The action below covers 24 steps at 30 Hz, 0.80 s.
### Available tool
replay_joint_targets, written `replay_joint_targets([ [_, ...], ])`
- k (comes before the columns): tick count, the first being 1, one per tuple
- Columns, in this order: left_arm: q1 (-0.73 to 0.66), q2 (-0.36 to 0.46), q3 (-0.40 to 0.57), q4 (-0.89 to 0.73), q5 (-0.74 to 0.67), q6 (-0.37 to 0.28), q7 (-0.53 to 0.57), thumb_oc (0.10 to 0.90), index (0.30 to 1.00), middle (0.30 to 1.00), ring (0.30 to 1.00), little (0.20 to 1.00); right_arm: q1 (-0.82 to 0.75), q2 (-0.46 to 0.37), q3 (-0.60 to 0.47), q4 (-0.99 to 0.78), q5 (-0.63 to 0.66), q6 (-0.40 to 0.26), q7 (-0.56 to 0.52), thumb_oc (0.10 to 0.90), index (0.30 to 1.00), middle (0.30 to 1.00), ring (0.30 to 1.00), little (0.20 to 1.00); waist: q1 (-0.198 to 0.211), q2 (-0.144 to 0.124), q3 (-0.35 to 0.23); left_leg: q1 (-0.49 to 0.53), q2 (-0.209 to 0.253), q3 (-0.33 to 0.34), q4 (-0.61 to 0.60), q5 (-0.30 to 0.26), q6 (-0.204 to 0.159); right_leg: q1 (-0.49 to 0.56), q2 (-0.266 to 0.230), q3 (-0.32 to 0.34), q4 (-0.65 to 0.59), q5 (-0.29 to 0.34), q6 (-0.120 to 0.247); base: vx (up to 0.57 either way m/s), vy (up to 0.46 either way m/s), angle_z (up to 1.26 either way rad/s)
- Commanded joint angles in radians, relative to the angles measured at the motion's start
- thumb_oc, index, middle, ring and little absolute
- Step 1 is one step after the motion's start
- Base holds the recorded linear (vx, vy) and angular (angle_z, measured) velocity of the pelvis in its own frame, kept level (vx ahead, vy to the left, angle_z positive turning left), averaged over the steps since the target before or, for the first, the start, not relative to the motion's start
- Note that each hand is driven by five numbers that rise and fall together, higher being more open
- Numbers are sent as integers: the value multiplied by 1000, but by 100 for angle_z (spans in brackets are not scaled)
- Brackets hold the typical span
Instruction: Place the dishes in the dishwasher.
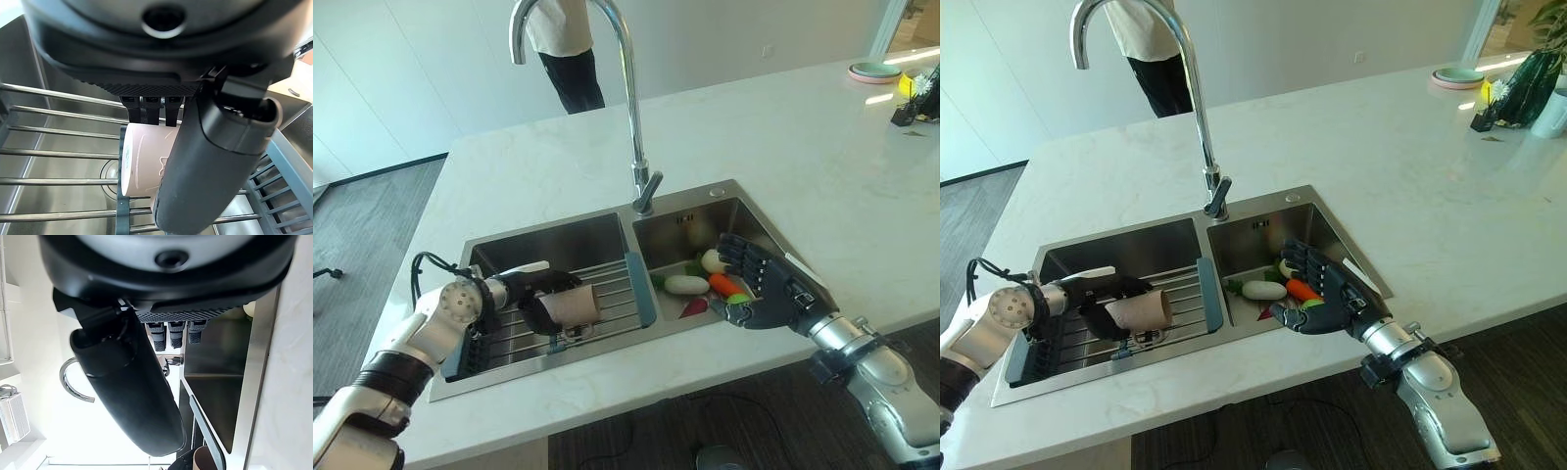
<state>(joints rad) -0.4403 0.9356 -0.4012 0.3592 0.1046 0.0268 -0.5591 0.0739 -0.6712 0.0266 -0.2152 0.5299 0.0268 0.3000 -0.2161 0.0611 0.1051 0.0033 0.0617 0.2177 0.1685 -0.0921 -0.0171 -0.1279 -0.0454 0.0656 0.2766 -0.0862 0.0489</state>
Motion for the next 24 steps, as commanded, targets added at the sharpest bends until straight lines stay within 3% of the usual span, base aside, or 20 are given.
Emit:
replay_joint_targets([
  [1, -100, 13, 48, 12, 22, -18, 29, 800, 900, 900, 900, 900, -129, 11, -38, -73, 6, -105, 9, 800, 900, 900, 900, 900, -7, 3, -36, -3, 17, 12, 131, -154, 4, 29, -33, -57, 23, -62, 88, 0, 0, 0],
  [24, -94, 9, 30, 46, 101, -19, 0, 800, 900, 900, 900, 900, -129, 17, -37, -74, -1, -101, 13, 800, 900, 900, 900, 900, -11, 6, -36, -2, 21, 20, 131, -156, 4, 26, -30, -54, 23, -61, 90, 0, 0, 0],
])
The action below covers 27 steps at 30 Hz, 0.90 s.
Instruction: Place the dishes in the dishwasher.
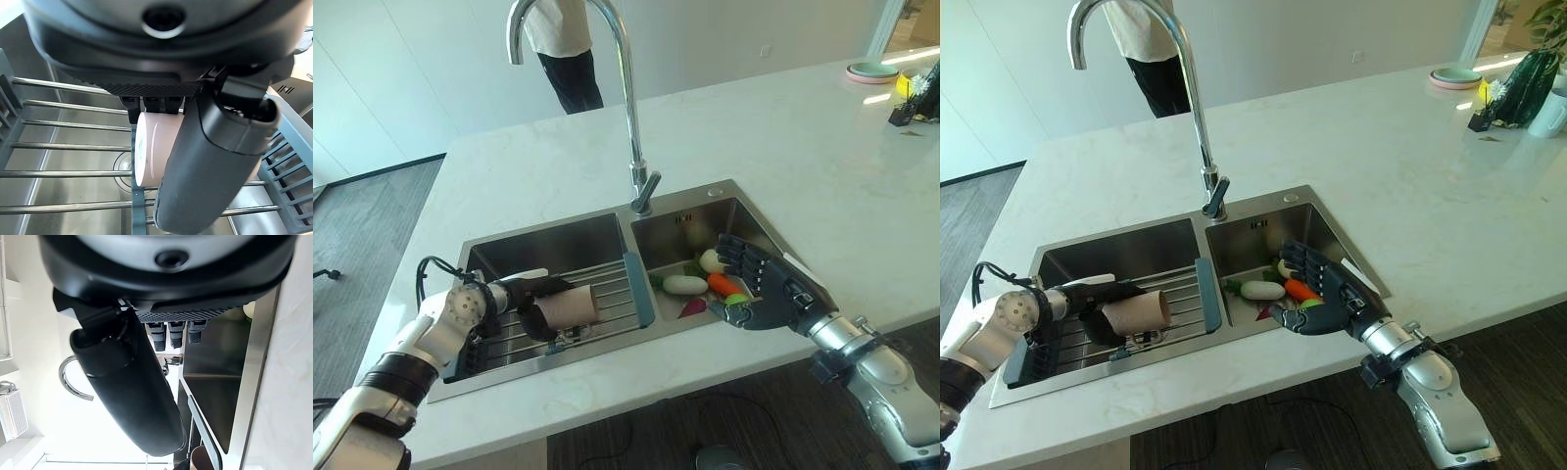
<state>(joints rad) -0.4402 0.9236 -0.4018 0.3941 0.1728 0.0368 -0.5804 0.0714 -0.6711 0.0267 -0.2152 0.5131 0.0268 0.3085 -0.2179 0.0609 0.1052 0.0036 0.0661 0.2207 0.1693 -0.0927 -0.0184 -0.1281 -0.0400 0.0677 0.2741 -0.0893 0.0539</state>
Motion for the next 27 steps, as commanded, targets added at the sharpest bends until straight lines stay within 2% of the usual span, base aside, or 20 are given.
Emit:
replay_joint_targets([
  [1, -93, 19, 30, 12, 42, -32, 24, 800, 900, 900, 900, 900, -126, 18, -36, -73, 14, -103, 5, 800, 900, 900, 900, 900, -9, 7, -36, -3, 16, 16, 131, -156, 6, 26, -35, -55, 26, -58, 85, 0, 0, 0],
  [10, -78, -1, 15, 38, 107, -11, -4, 800, 900, 900, 900, 900, -126, 22, -35, -81, 10, -99, 6, 800, 900, 900, 900, 900, -12, 5, -36, -1, 14, 17, 131, -157, 7, 28, -35, -54, 26, -57, 85, 0, 0, 0],
  [11, -77, -4, 9, 43, 128, -17, -24, 722, 782, 782, 782, 782, -128, 23, -33, -82, 8, -98, 4, 800, 900, 900, 900, 900, -11, 5, -35, 0, 14, 17, 131, -157, 8, 28, -35, -54, 26, -57, 85, 0, 0, 0],
  [12, -75, -2, 3, 41, 141, -11, -29, 623, 634, 634, 634, 634, -128, 22, -32, -79, 8, -100, 5, 800, 900, 900, 900, 900, -11, 6, -35, 0, 14, 17, 131, -157, 8, 28, -35, -54, 26, -57, 84, 0, 0, 0],
  [13, -74, -3, 3, 41, 145, -10, -29, 579, 568, 568, 568, 568, -128, 23, -32, -78, 8, -101, 5, 800, 900, 900, 900, 900, -11, 6, -35, 0, 14, 17, 131, -157, 8, 28, -35, -54, 26, -57, 84, 0, 0, 0],
  [15, -72, -1, -5, 46, 156, -15, -23, 400, 300, 300, 300, 300, -129, 22, -32, -76, 7, -104, 7, 800, 900, 900, 900, 900, -11, 5, -34, 1, 14, 17, 131, -157, 9, 28, -35, -55, 26, -57, 85, 0, 0, 0],
  [21, -65, -22, 6, 33, 103, -15, 8, 400, 300, 300, 300, 300, -127, 24, -35, -76, 8, -107, 9, 800, 900, 900, 900, 900, -10, -1, -34, -1, 13, 15, 131, -158, 9, 28, -34, -53, 26, -58, 84, 0, 0, 0],
  [27, -56, -22, 58, -21, 18, -39, 109, 400, 300, 300, 300, 300, -115, 31, -48, -73, 5, -111, 20, 800, 900, 900, 900, 900, -3, -7, -34, 0, 13, 14, 131, -158, 9, 30, -36, -56, 26, -59, 84, 0, 0, 0],
])
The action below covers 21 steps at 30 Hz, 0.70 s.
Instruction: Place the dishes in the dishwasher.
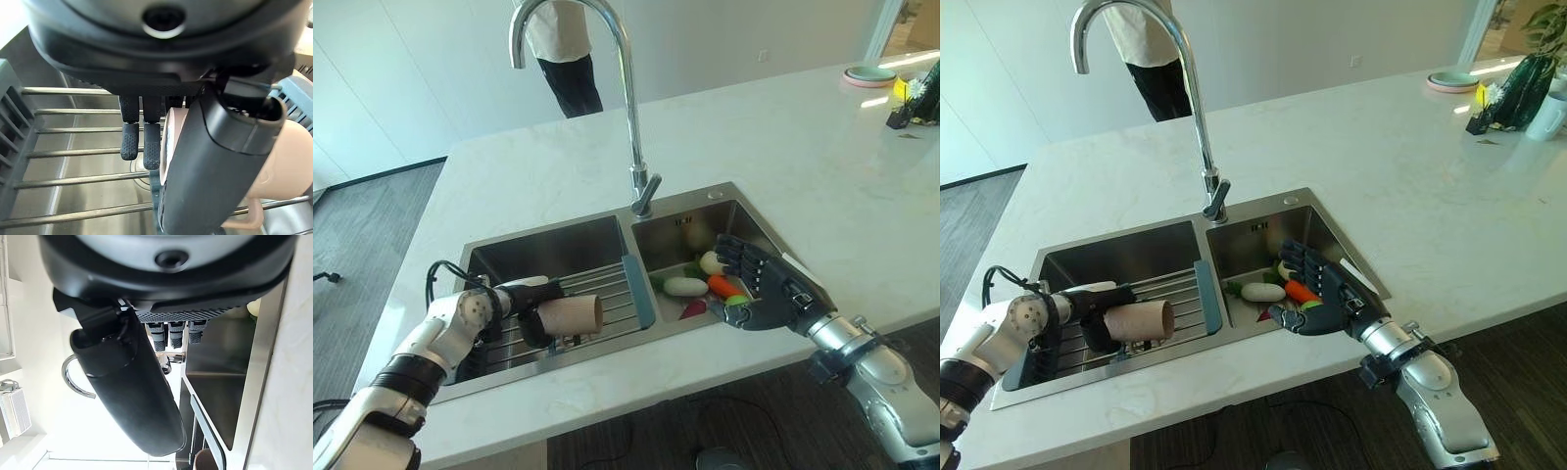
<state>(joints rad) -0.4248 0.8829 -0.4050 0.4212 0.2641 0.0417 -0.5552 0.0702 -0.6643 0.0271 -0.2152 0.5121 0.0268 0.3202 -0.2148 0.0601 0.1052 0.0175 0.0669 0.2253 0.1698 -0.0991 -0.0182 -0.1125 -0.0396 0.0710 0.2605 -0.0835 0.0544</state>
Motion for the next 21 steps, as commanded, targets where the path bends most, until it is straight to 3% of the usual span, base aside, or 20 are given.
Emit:
replay_joint_targets([
  [1, -70, 19, 64, -53, -75, -50, 91, 400, 300, 300, 300, 300, -114, 25, -49, -73, 5, -110, 8, 800, 900, 900, 900, 900, -5, -7, -33, -14, 12, 8, 130, -152, 10, 15, -37, -60, 40, -64, 83, 0, 0, 0],
  [6, -53, 43, 98, -112, -109, -44, 127, 400, 300, 300, 300, 300, -108, 20, -52, -79, 3, -105, -1, 800, 900, 900, 900, 900, 3, -8, -34, -14, 9, 2, 130, -152, 10, 17, -39, -63, 40, -64, 83, 0, 0, 0],
  [12, 16, 61, 238, -191, -227, -83, 302, 400, 300, 300, 300, 300, -82, 38, -70, -92, -17, -103, -8, 800, 900, 900, 900, 900, 21, -11, -31, -17, 7, -6, 130, -150, 8, 18, -45, -72, 40, -65, 83, 1, -5, 1],
  [21, 216, -16, 469, -337, -270, -158, 537, 400, 300, 300, 300, 300, -46, 78, -103, -112, -49, -103, -18, 800, 900, 900, 900, 900, 60, -23, -29, -26, 0, -37, 130, -148, 6, 22, -55, -92, 40, -72, 77, 0, -10, 4],
])
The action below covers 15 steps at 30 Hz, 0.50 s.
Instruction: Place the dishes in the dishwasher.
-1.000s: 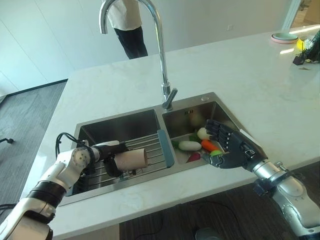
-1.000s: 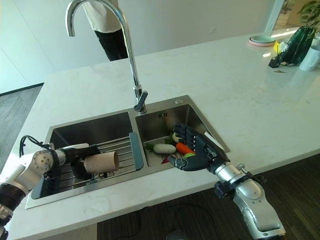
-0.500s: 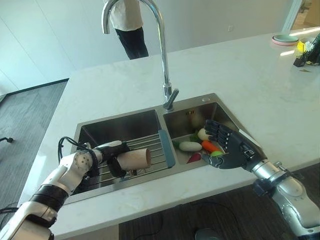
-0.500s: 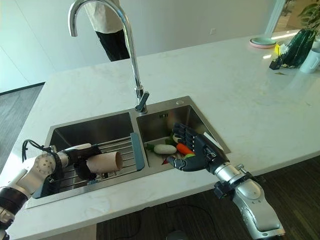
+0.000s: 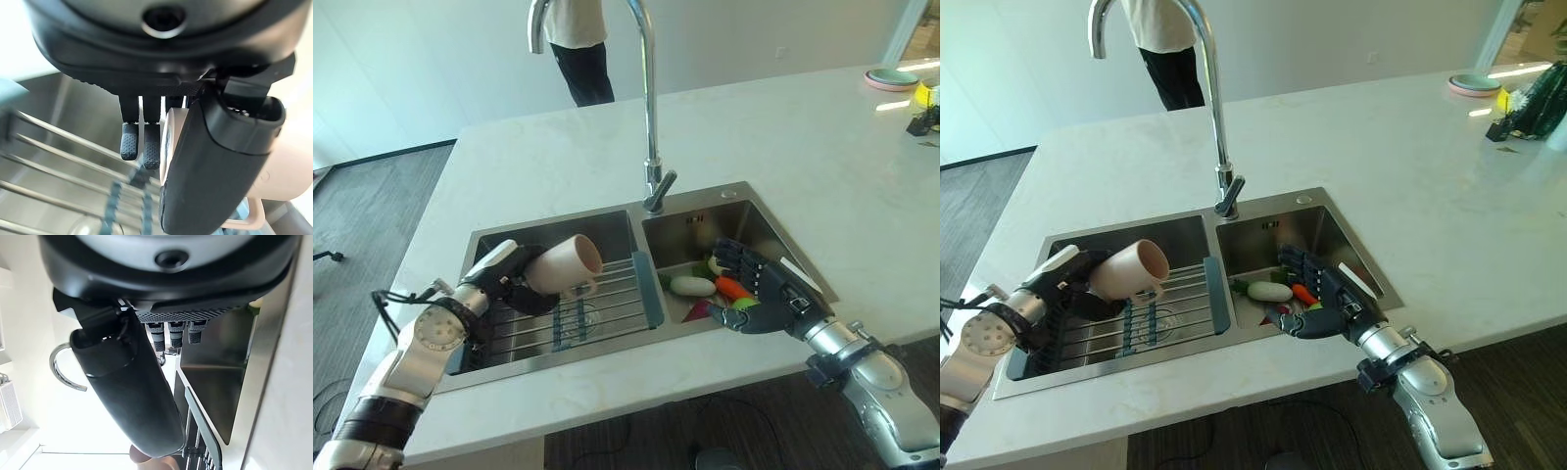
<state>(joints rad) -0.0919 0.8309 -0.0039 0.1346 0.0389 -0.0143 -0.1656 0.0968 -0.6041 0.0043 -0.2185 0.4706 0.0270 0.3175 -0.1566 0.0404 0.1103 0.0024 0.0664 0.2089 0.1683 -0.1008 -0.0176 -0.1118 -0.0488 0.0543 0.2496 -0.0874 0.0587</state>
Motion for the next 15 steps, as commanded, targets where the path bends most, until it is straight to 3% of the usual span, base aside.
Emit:
replay_joint_targets([
  [1, -89, 11, 112, -74, -54, -119, 219, 400, 300, 300, 300, 300, -72, 28, -82, -111, -14, -101, -22, 800, 900, 900, 900, 900, 12, -7, -35, -13, 0, -28, 132, -145, 5, 24, -49, -83, 50, -70, 71, 4, -19, 15],
  [9, 11, -114, 220, -217, -86, -204, 372, 400, 300, 300, 300, 300, -57, 96, -85, -144, 6, -111, -43, 800, 900, 900, 900, 900, 51, -23, -34, -20, -4, -60, 132, -140, 4, 33, -55, -108, 50, -80, 61, 12, -44, 15],
  [12, 118, -230, 265, -356, -90, -264, 421, 400, 300, 300, 300, 300, -52, 133, -80, -199, 48, -135, -52, 800, 900, 900, 900, 900, 101, -40, -31, -30, -1, -96, 132, -132, -6, 43, -59, -147, 50, -93, 47, 16, -199, 35],
  [15, 151, -270, 277, -409, -115, -280, 432, 400, 300, 300, 300, 300, -54, 143, -68, -224, 43, -139, -66, 800, 900, 900, 900, 900, 127, -44, -31, -35, 3, -114, 132, -125, -14, 49, -61, -169, 50, -99, 40, 9, -158, 32],
])
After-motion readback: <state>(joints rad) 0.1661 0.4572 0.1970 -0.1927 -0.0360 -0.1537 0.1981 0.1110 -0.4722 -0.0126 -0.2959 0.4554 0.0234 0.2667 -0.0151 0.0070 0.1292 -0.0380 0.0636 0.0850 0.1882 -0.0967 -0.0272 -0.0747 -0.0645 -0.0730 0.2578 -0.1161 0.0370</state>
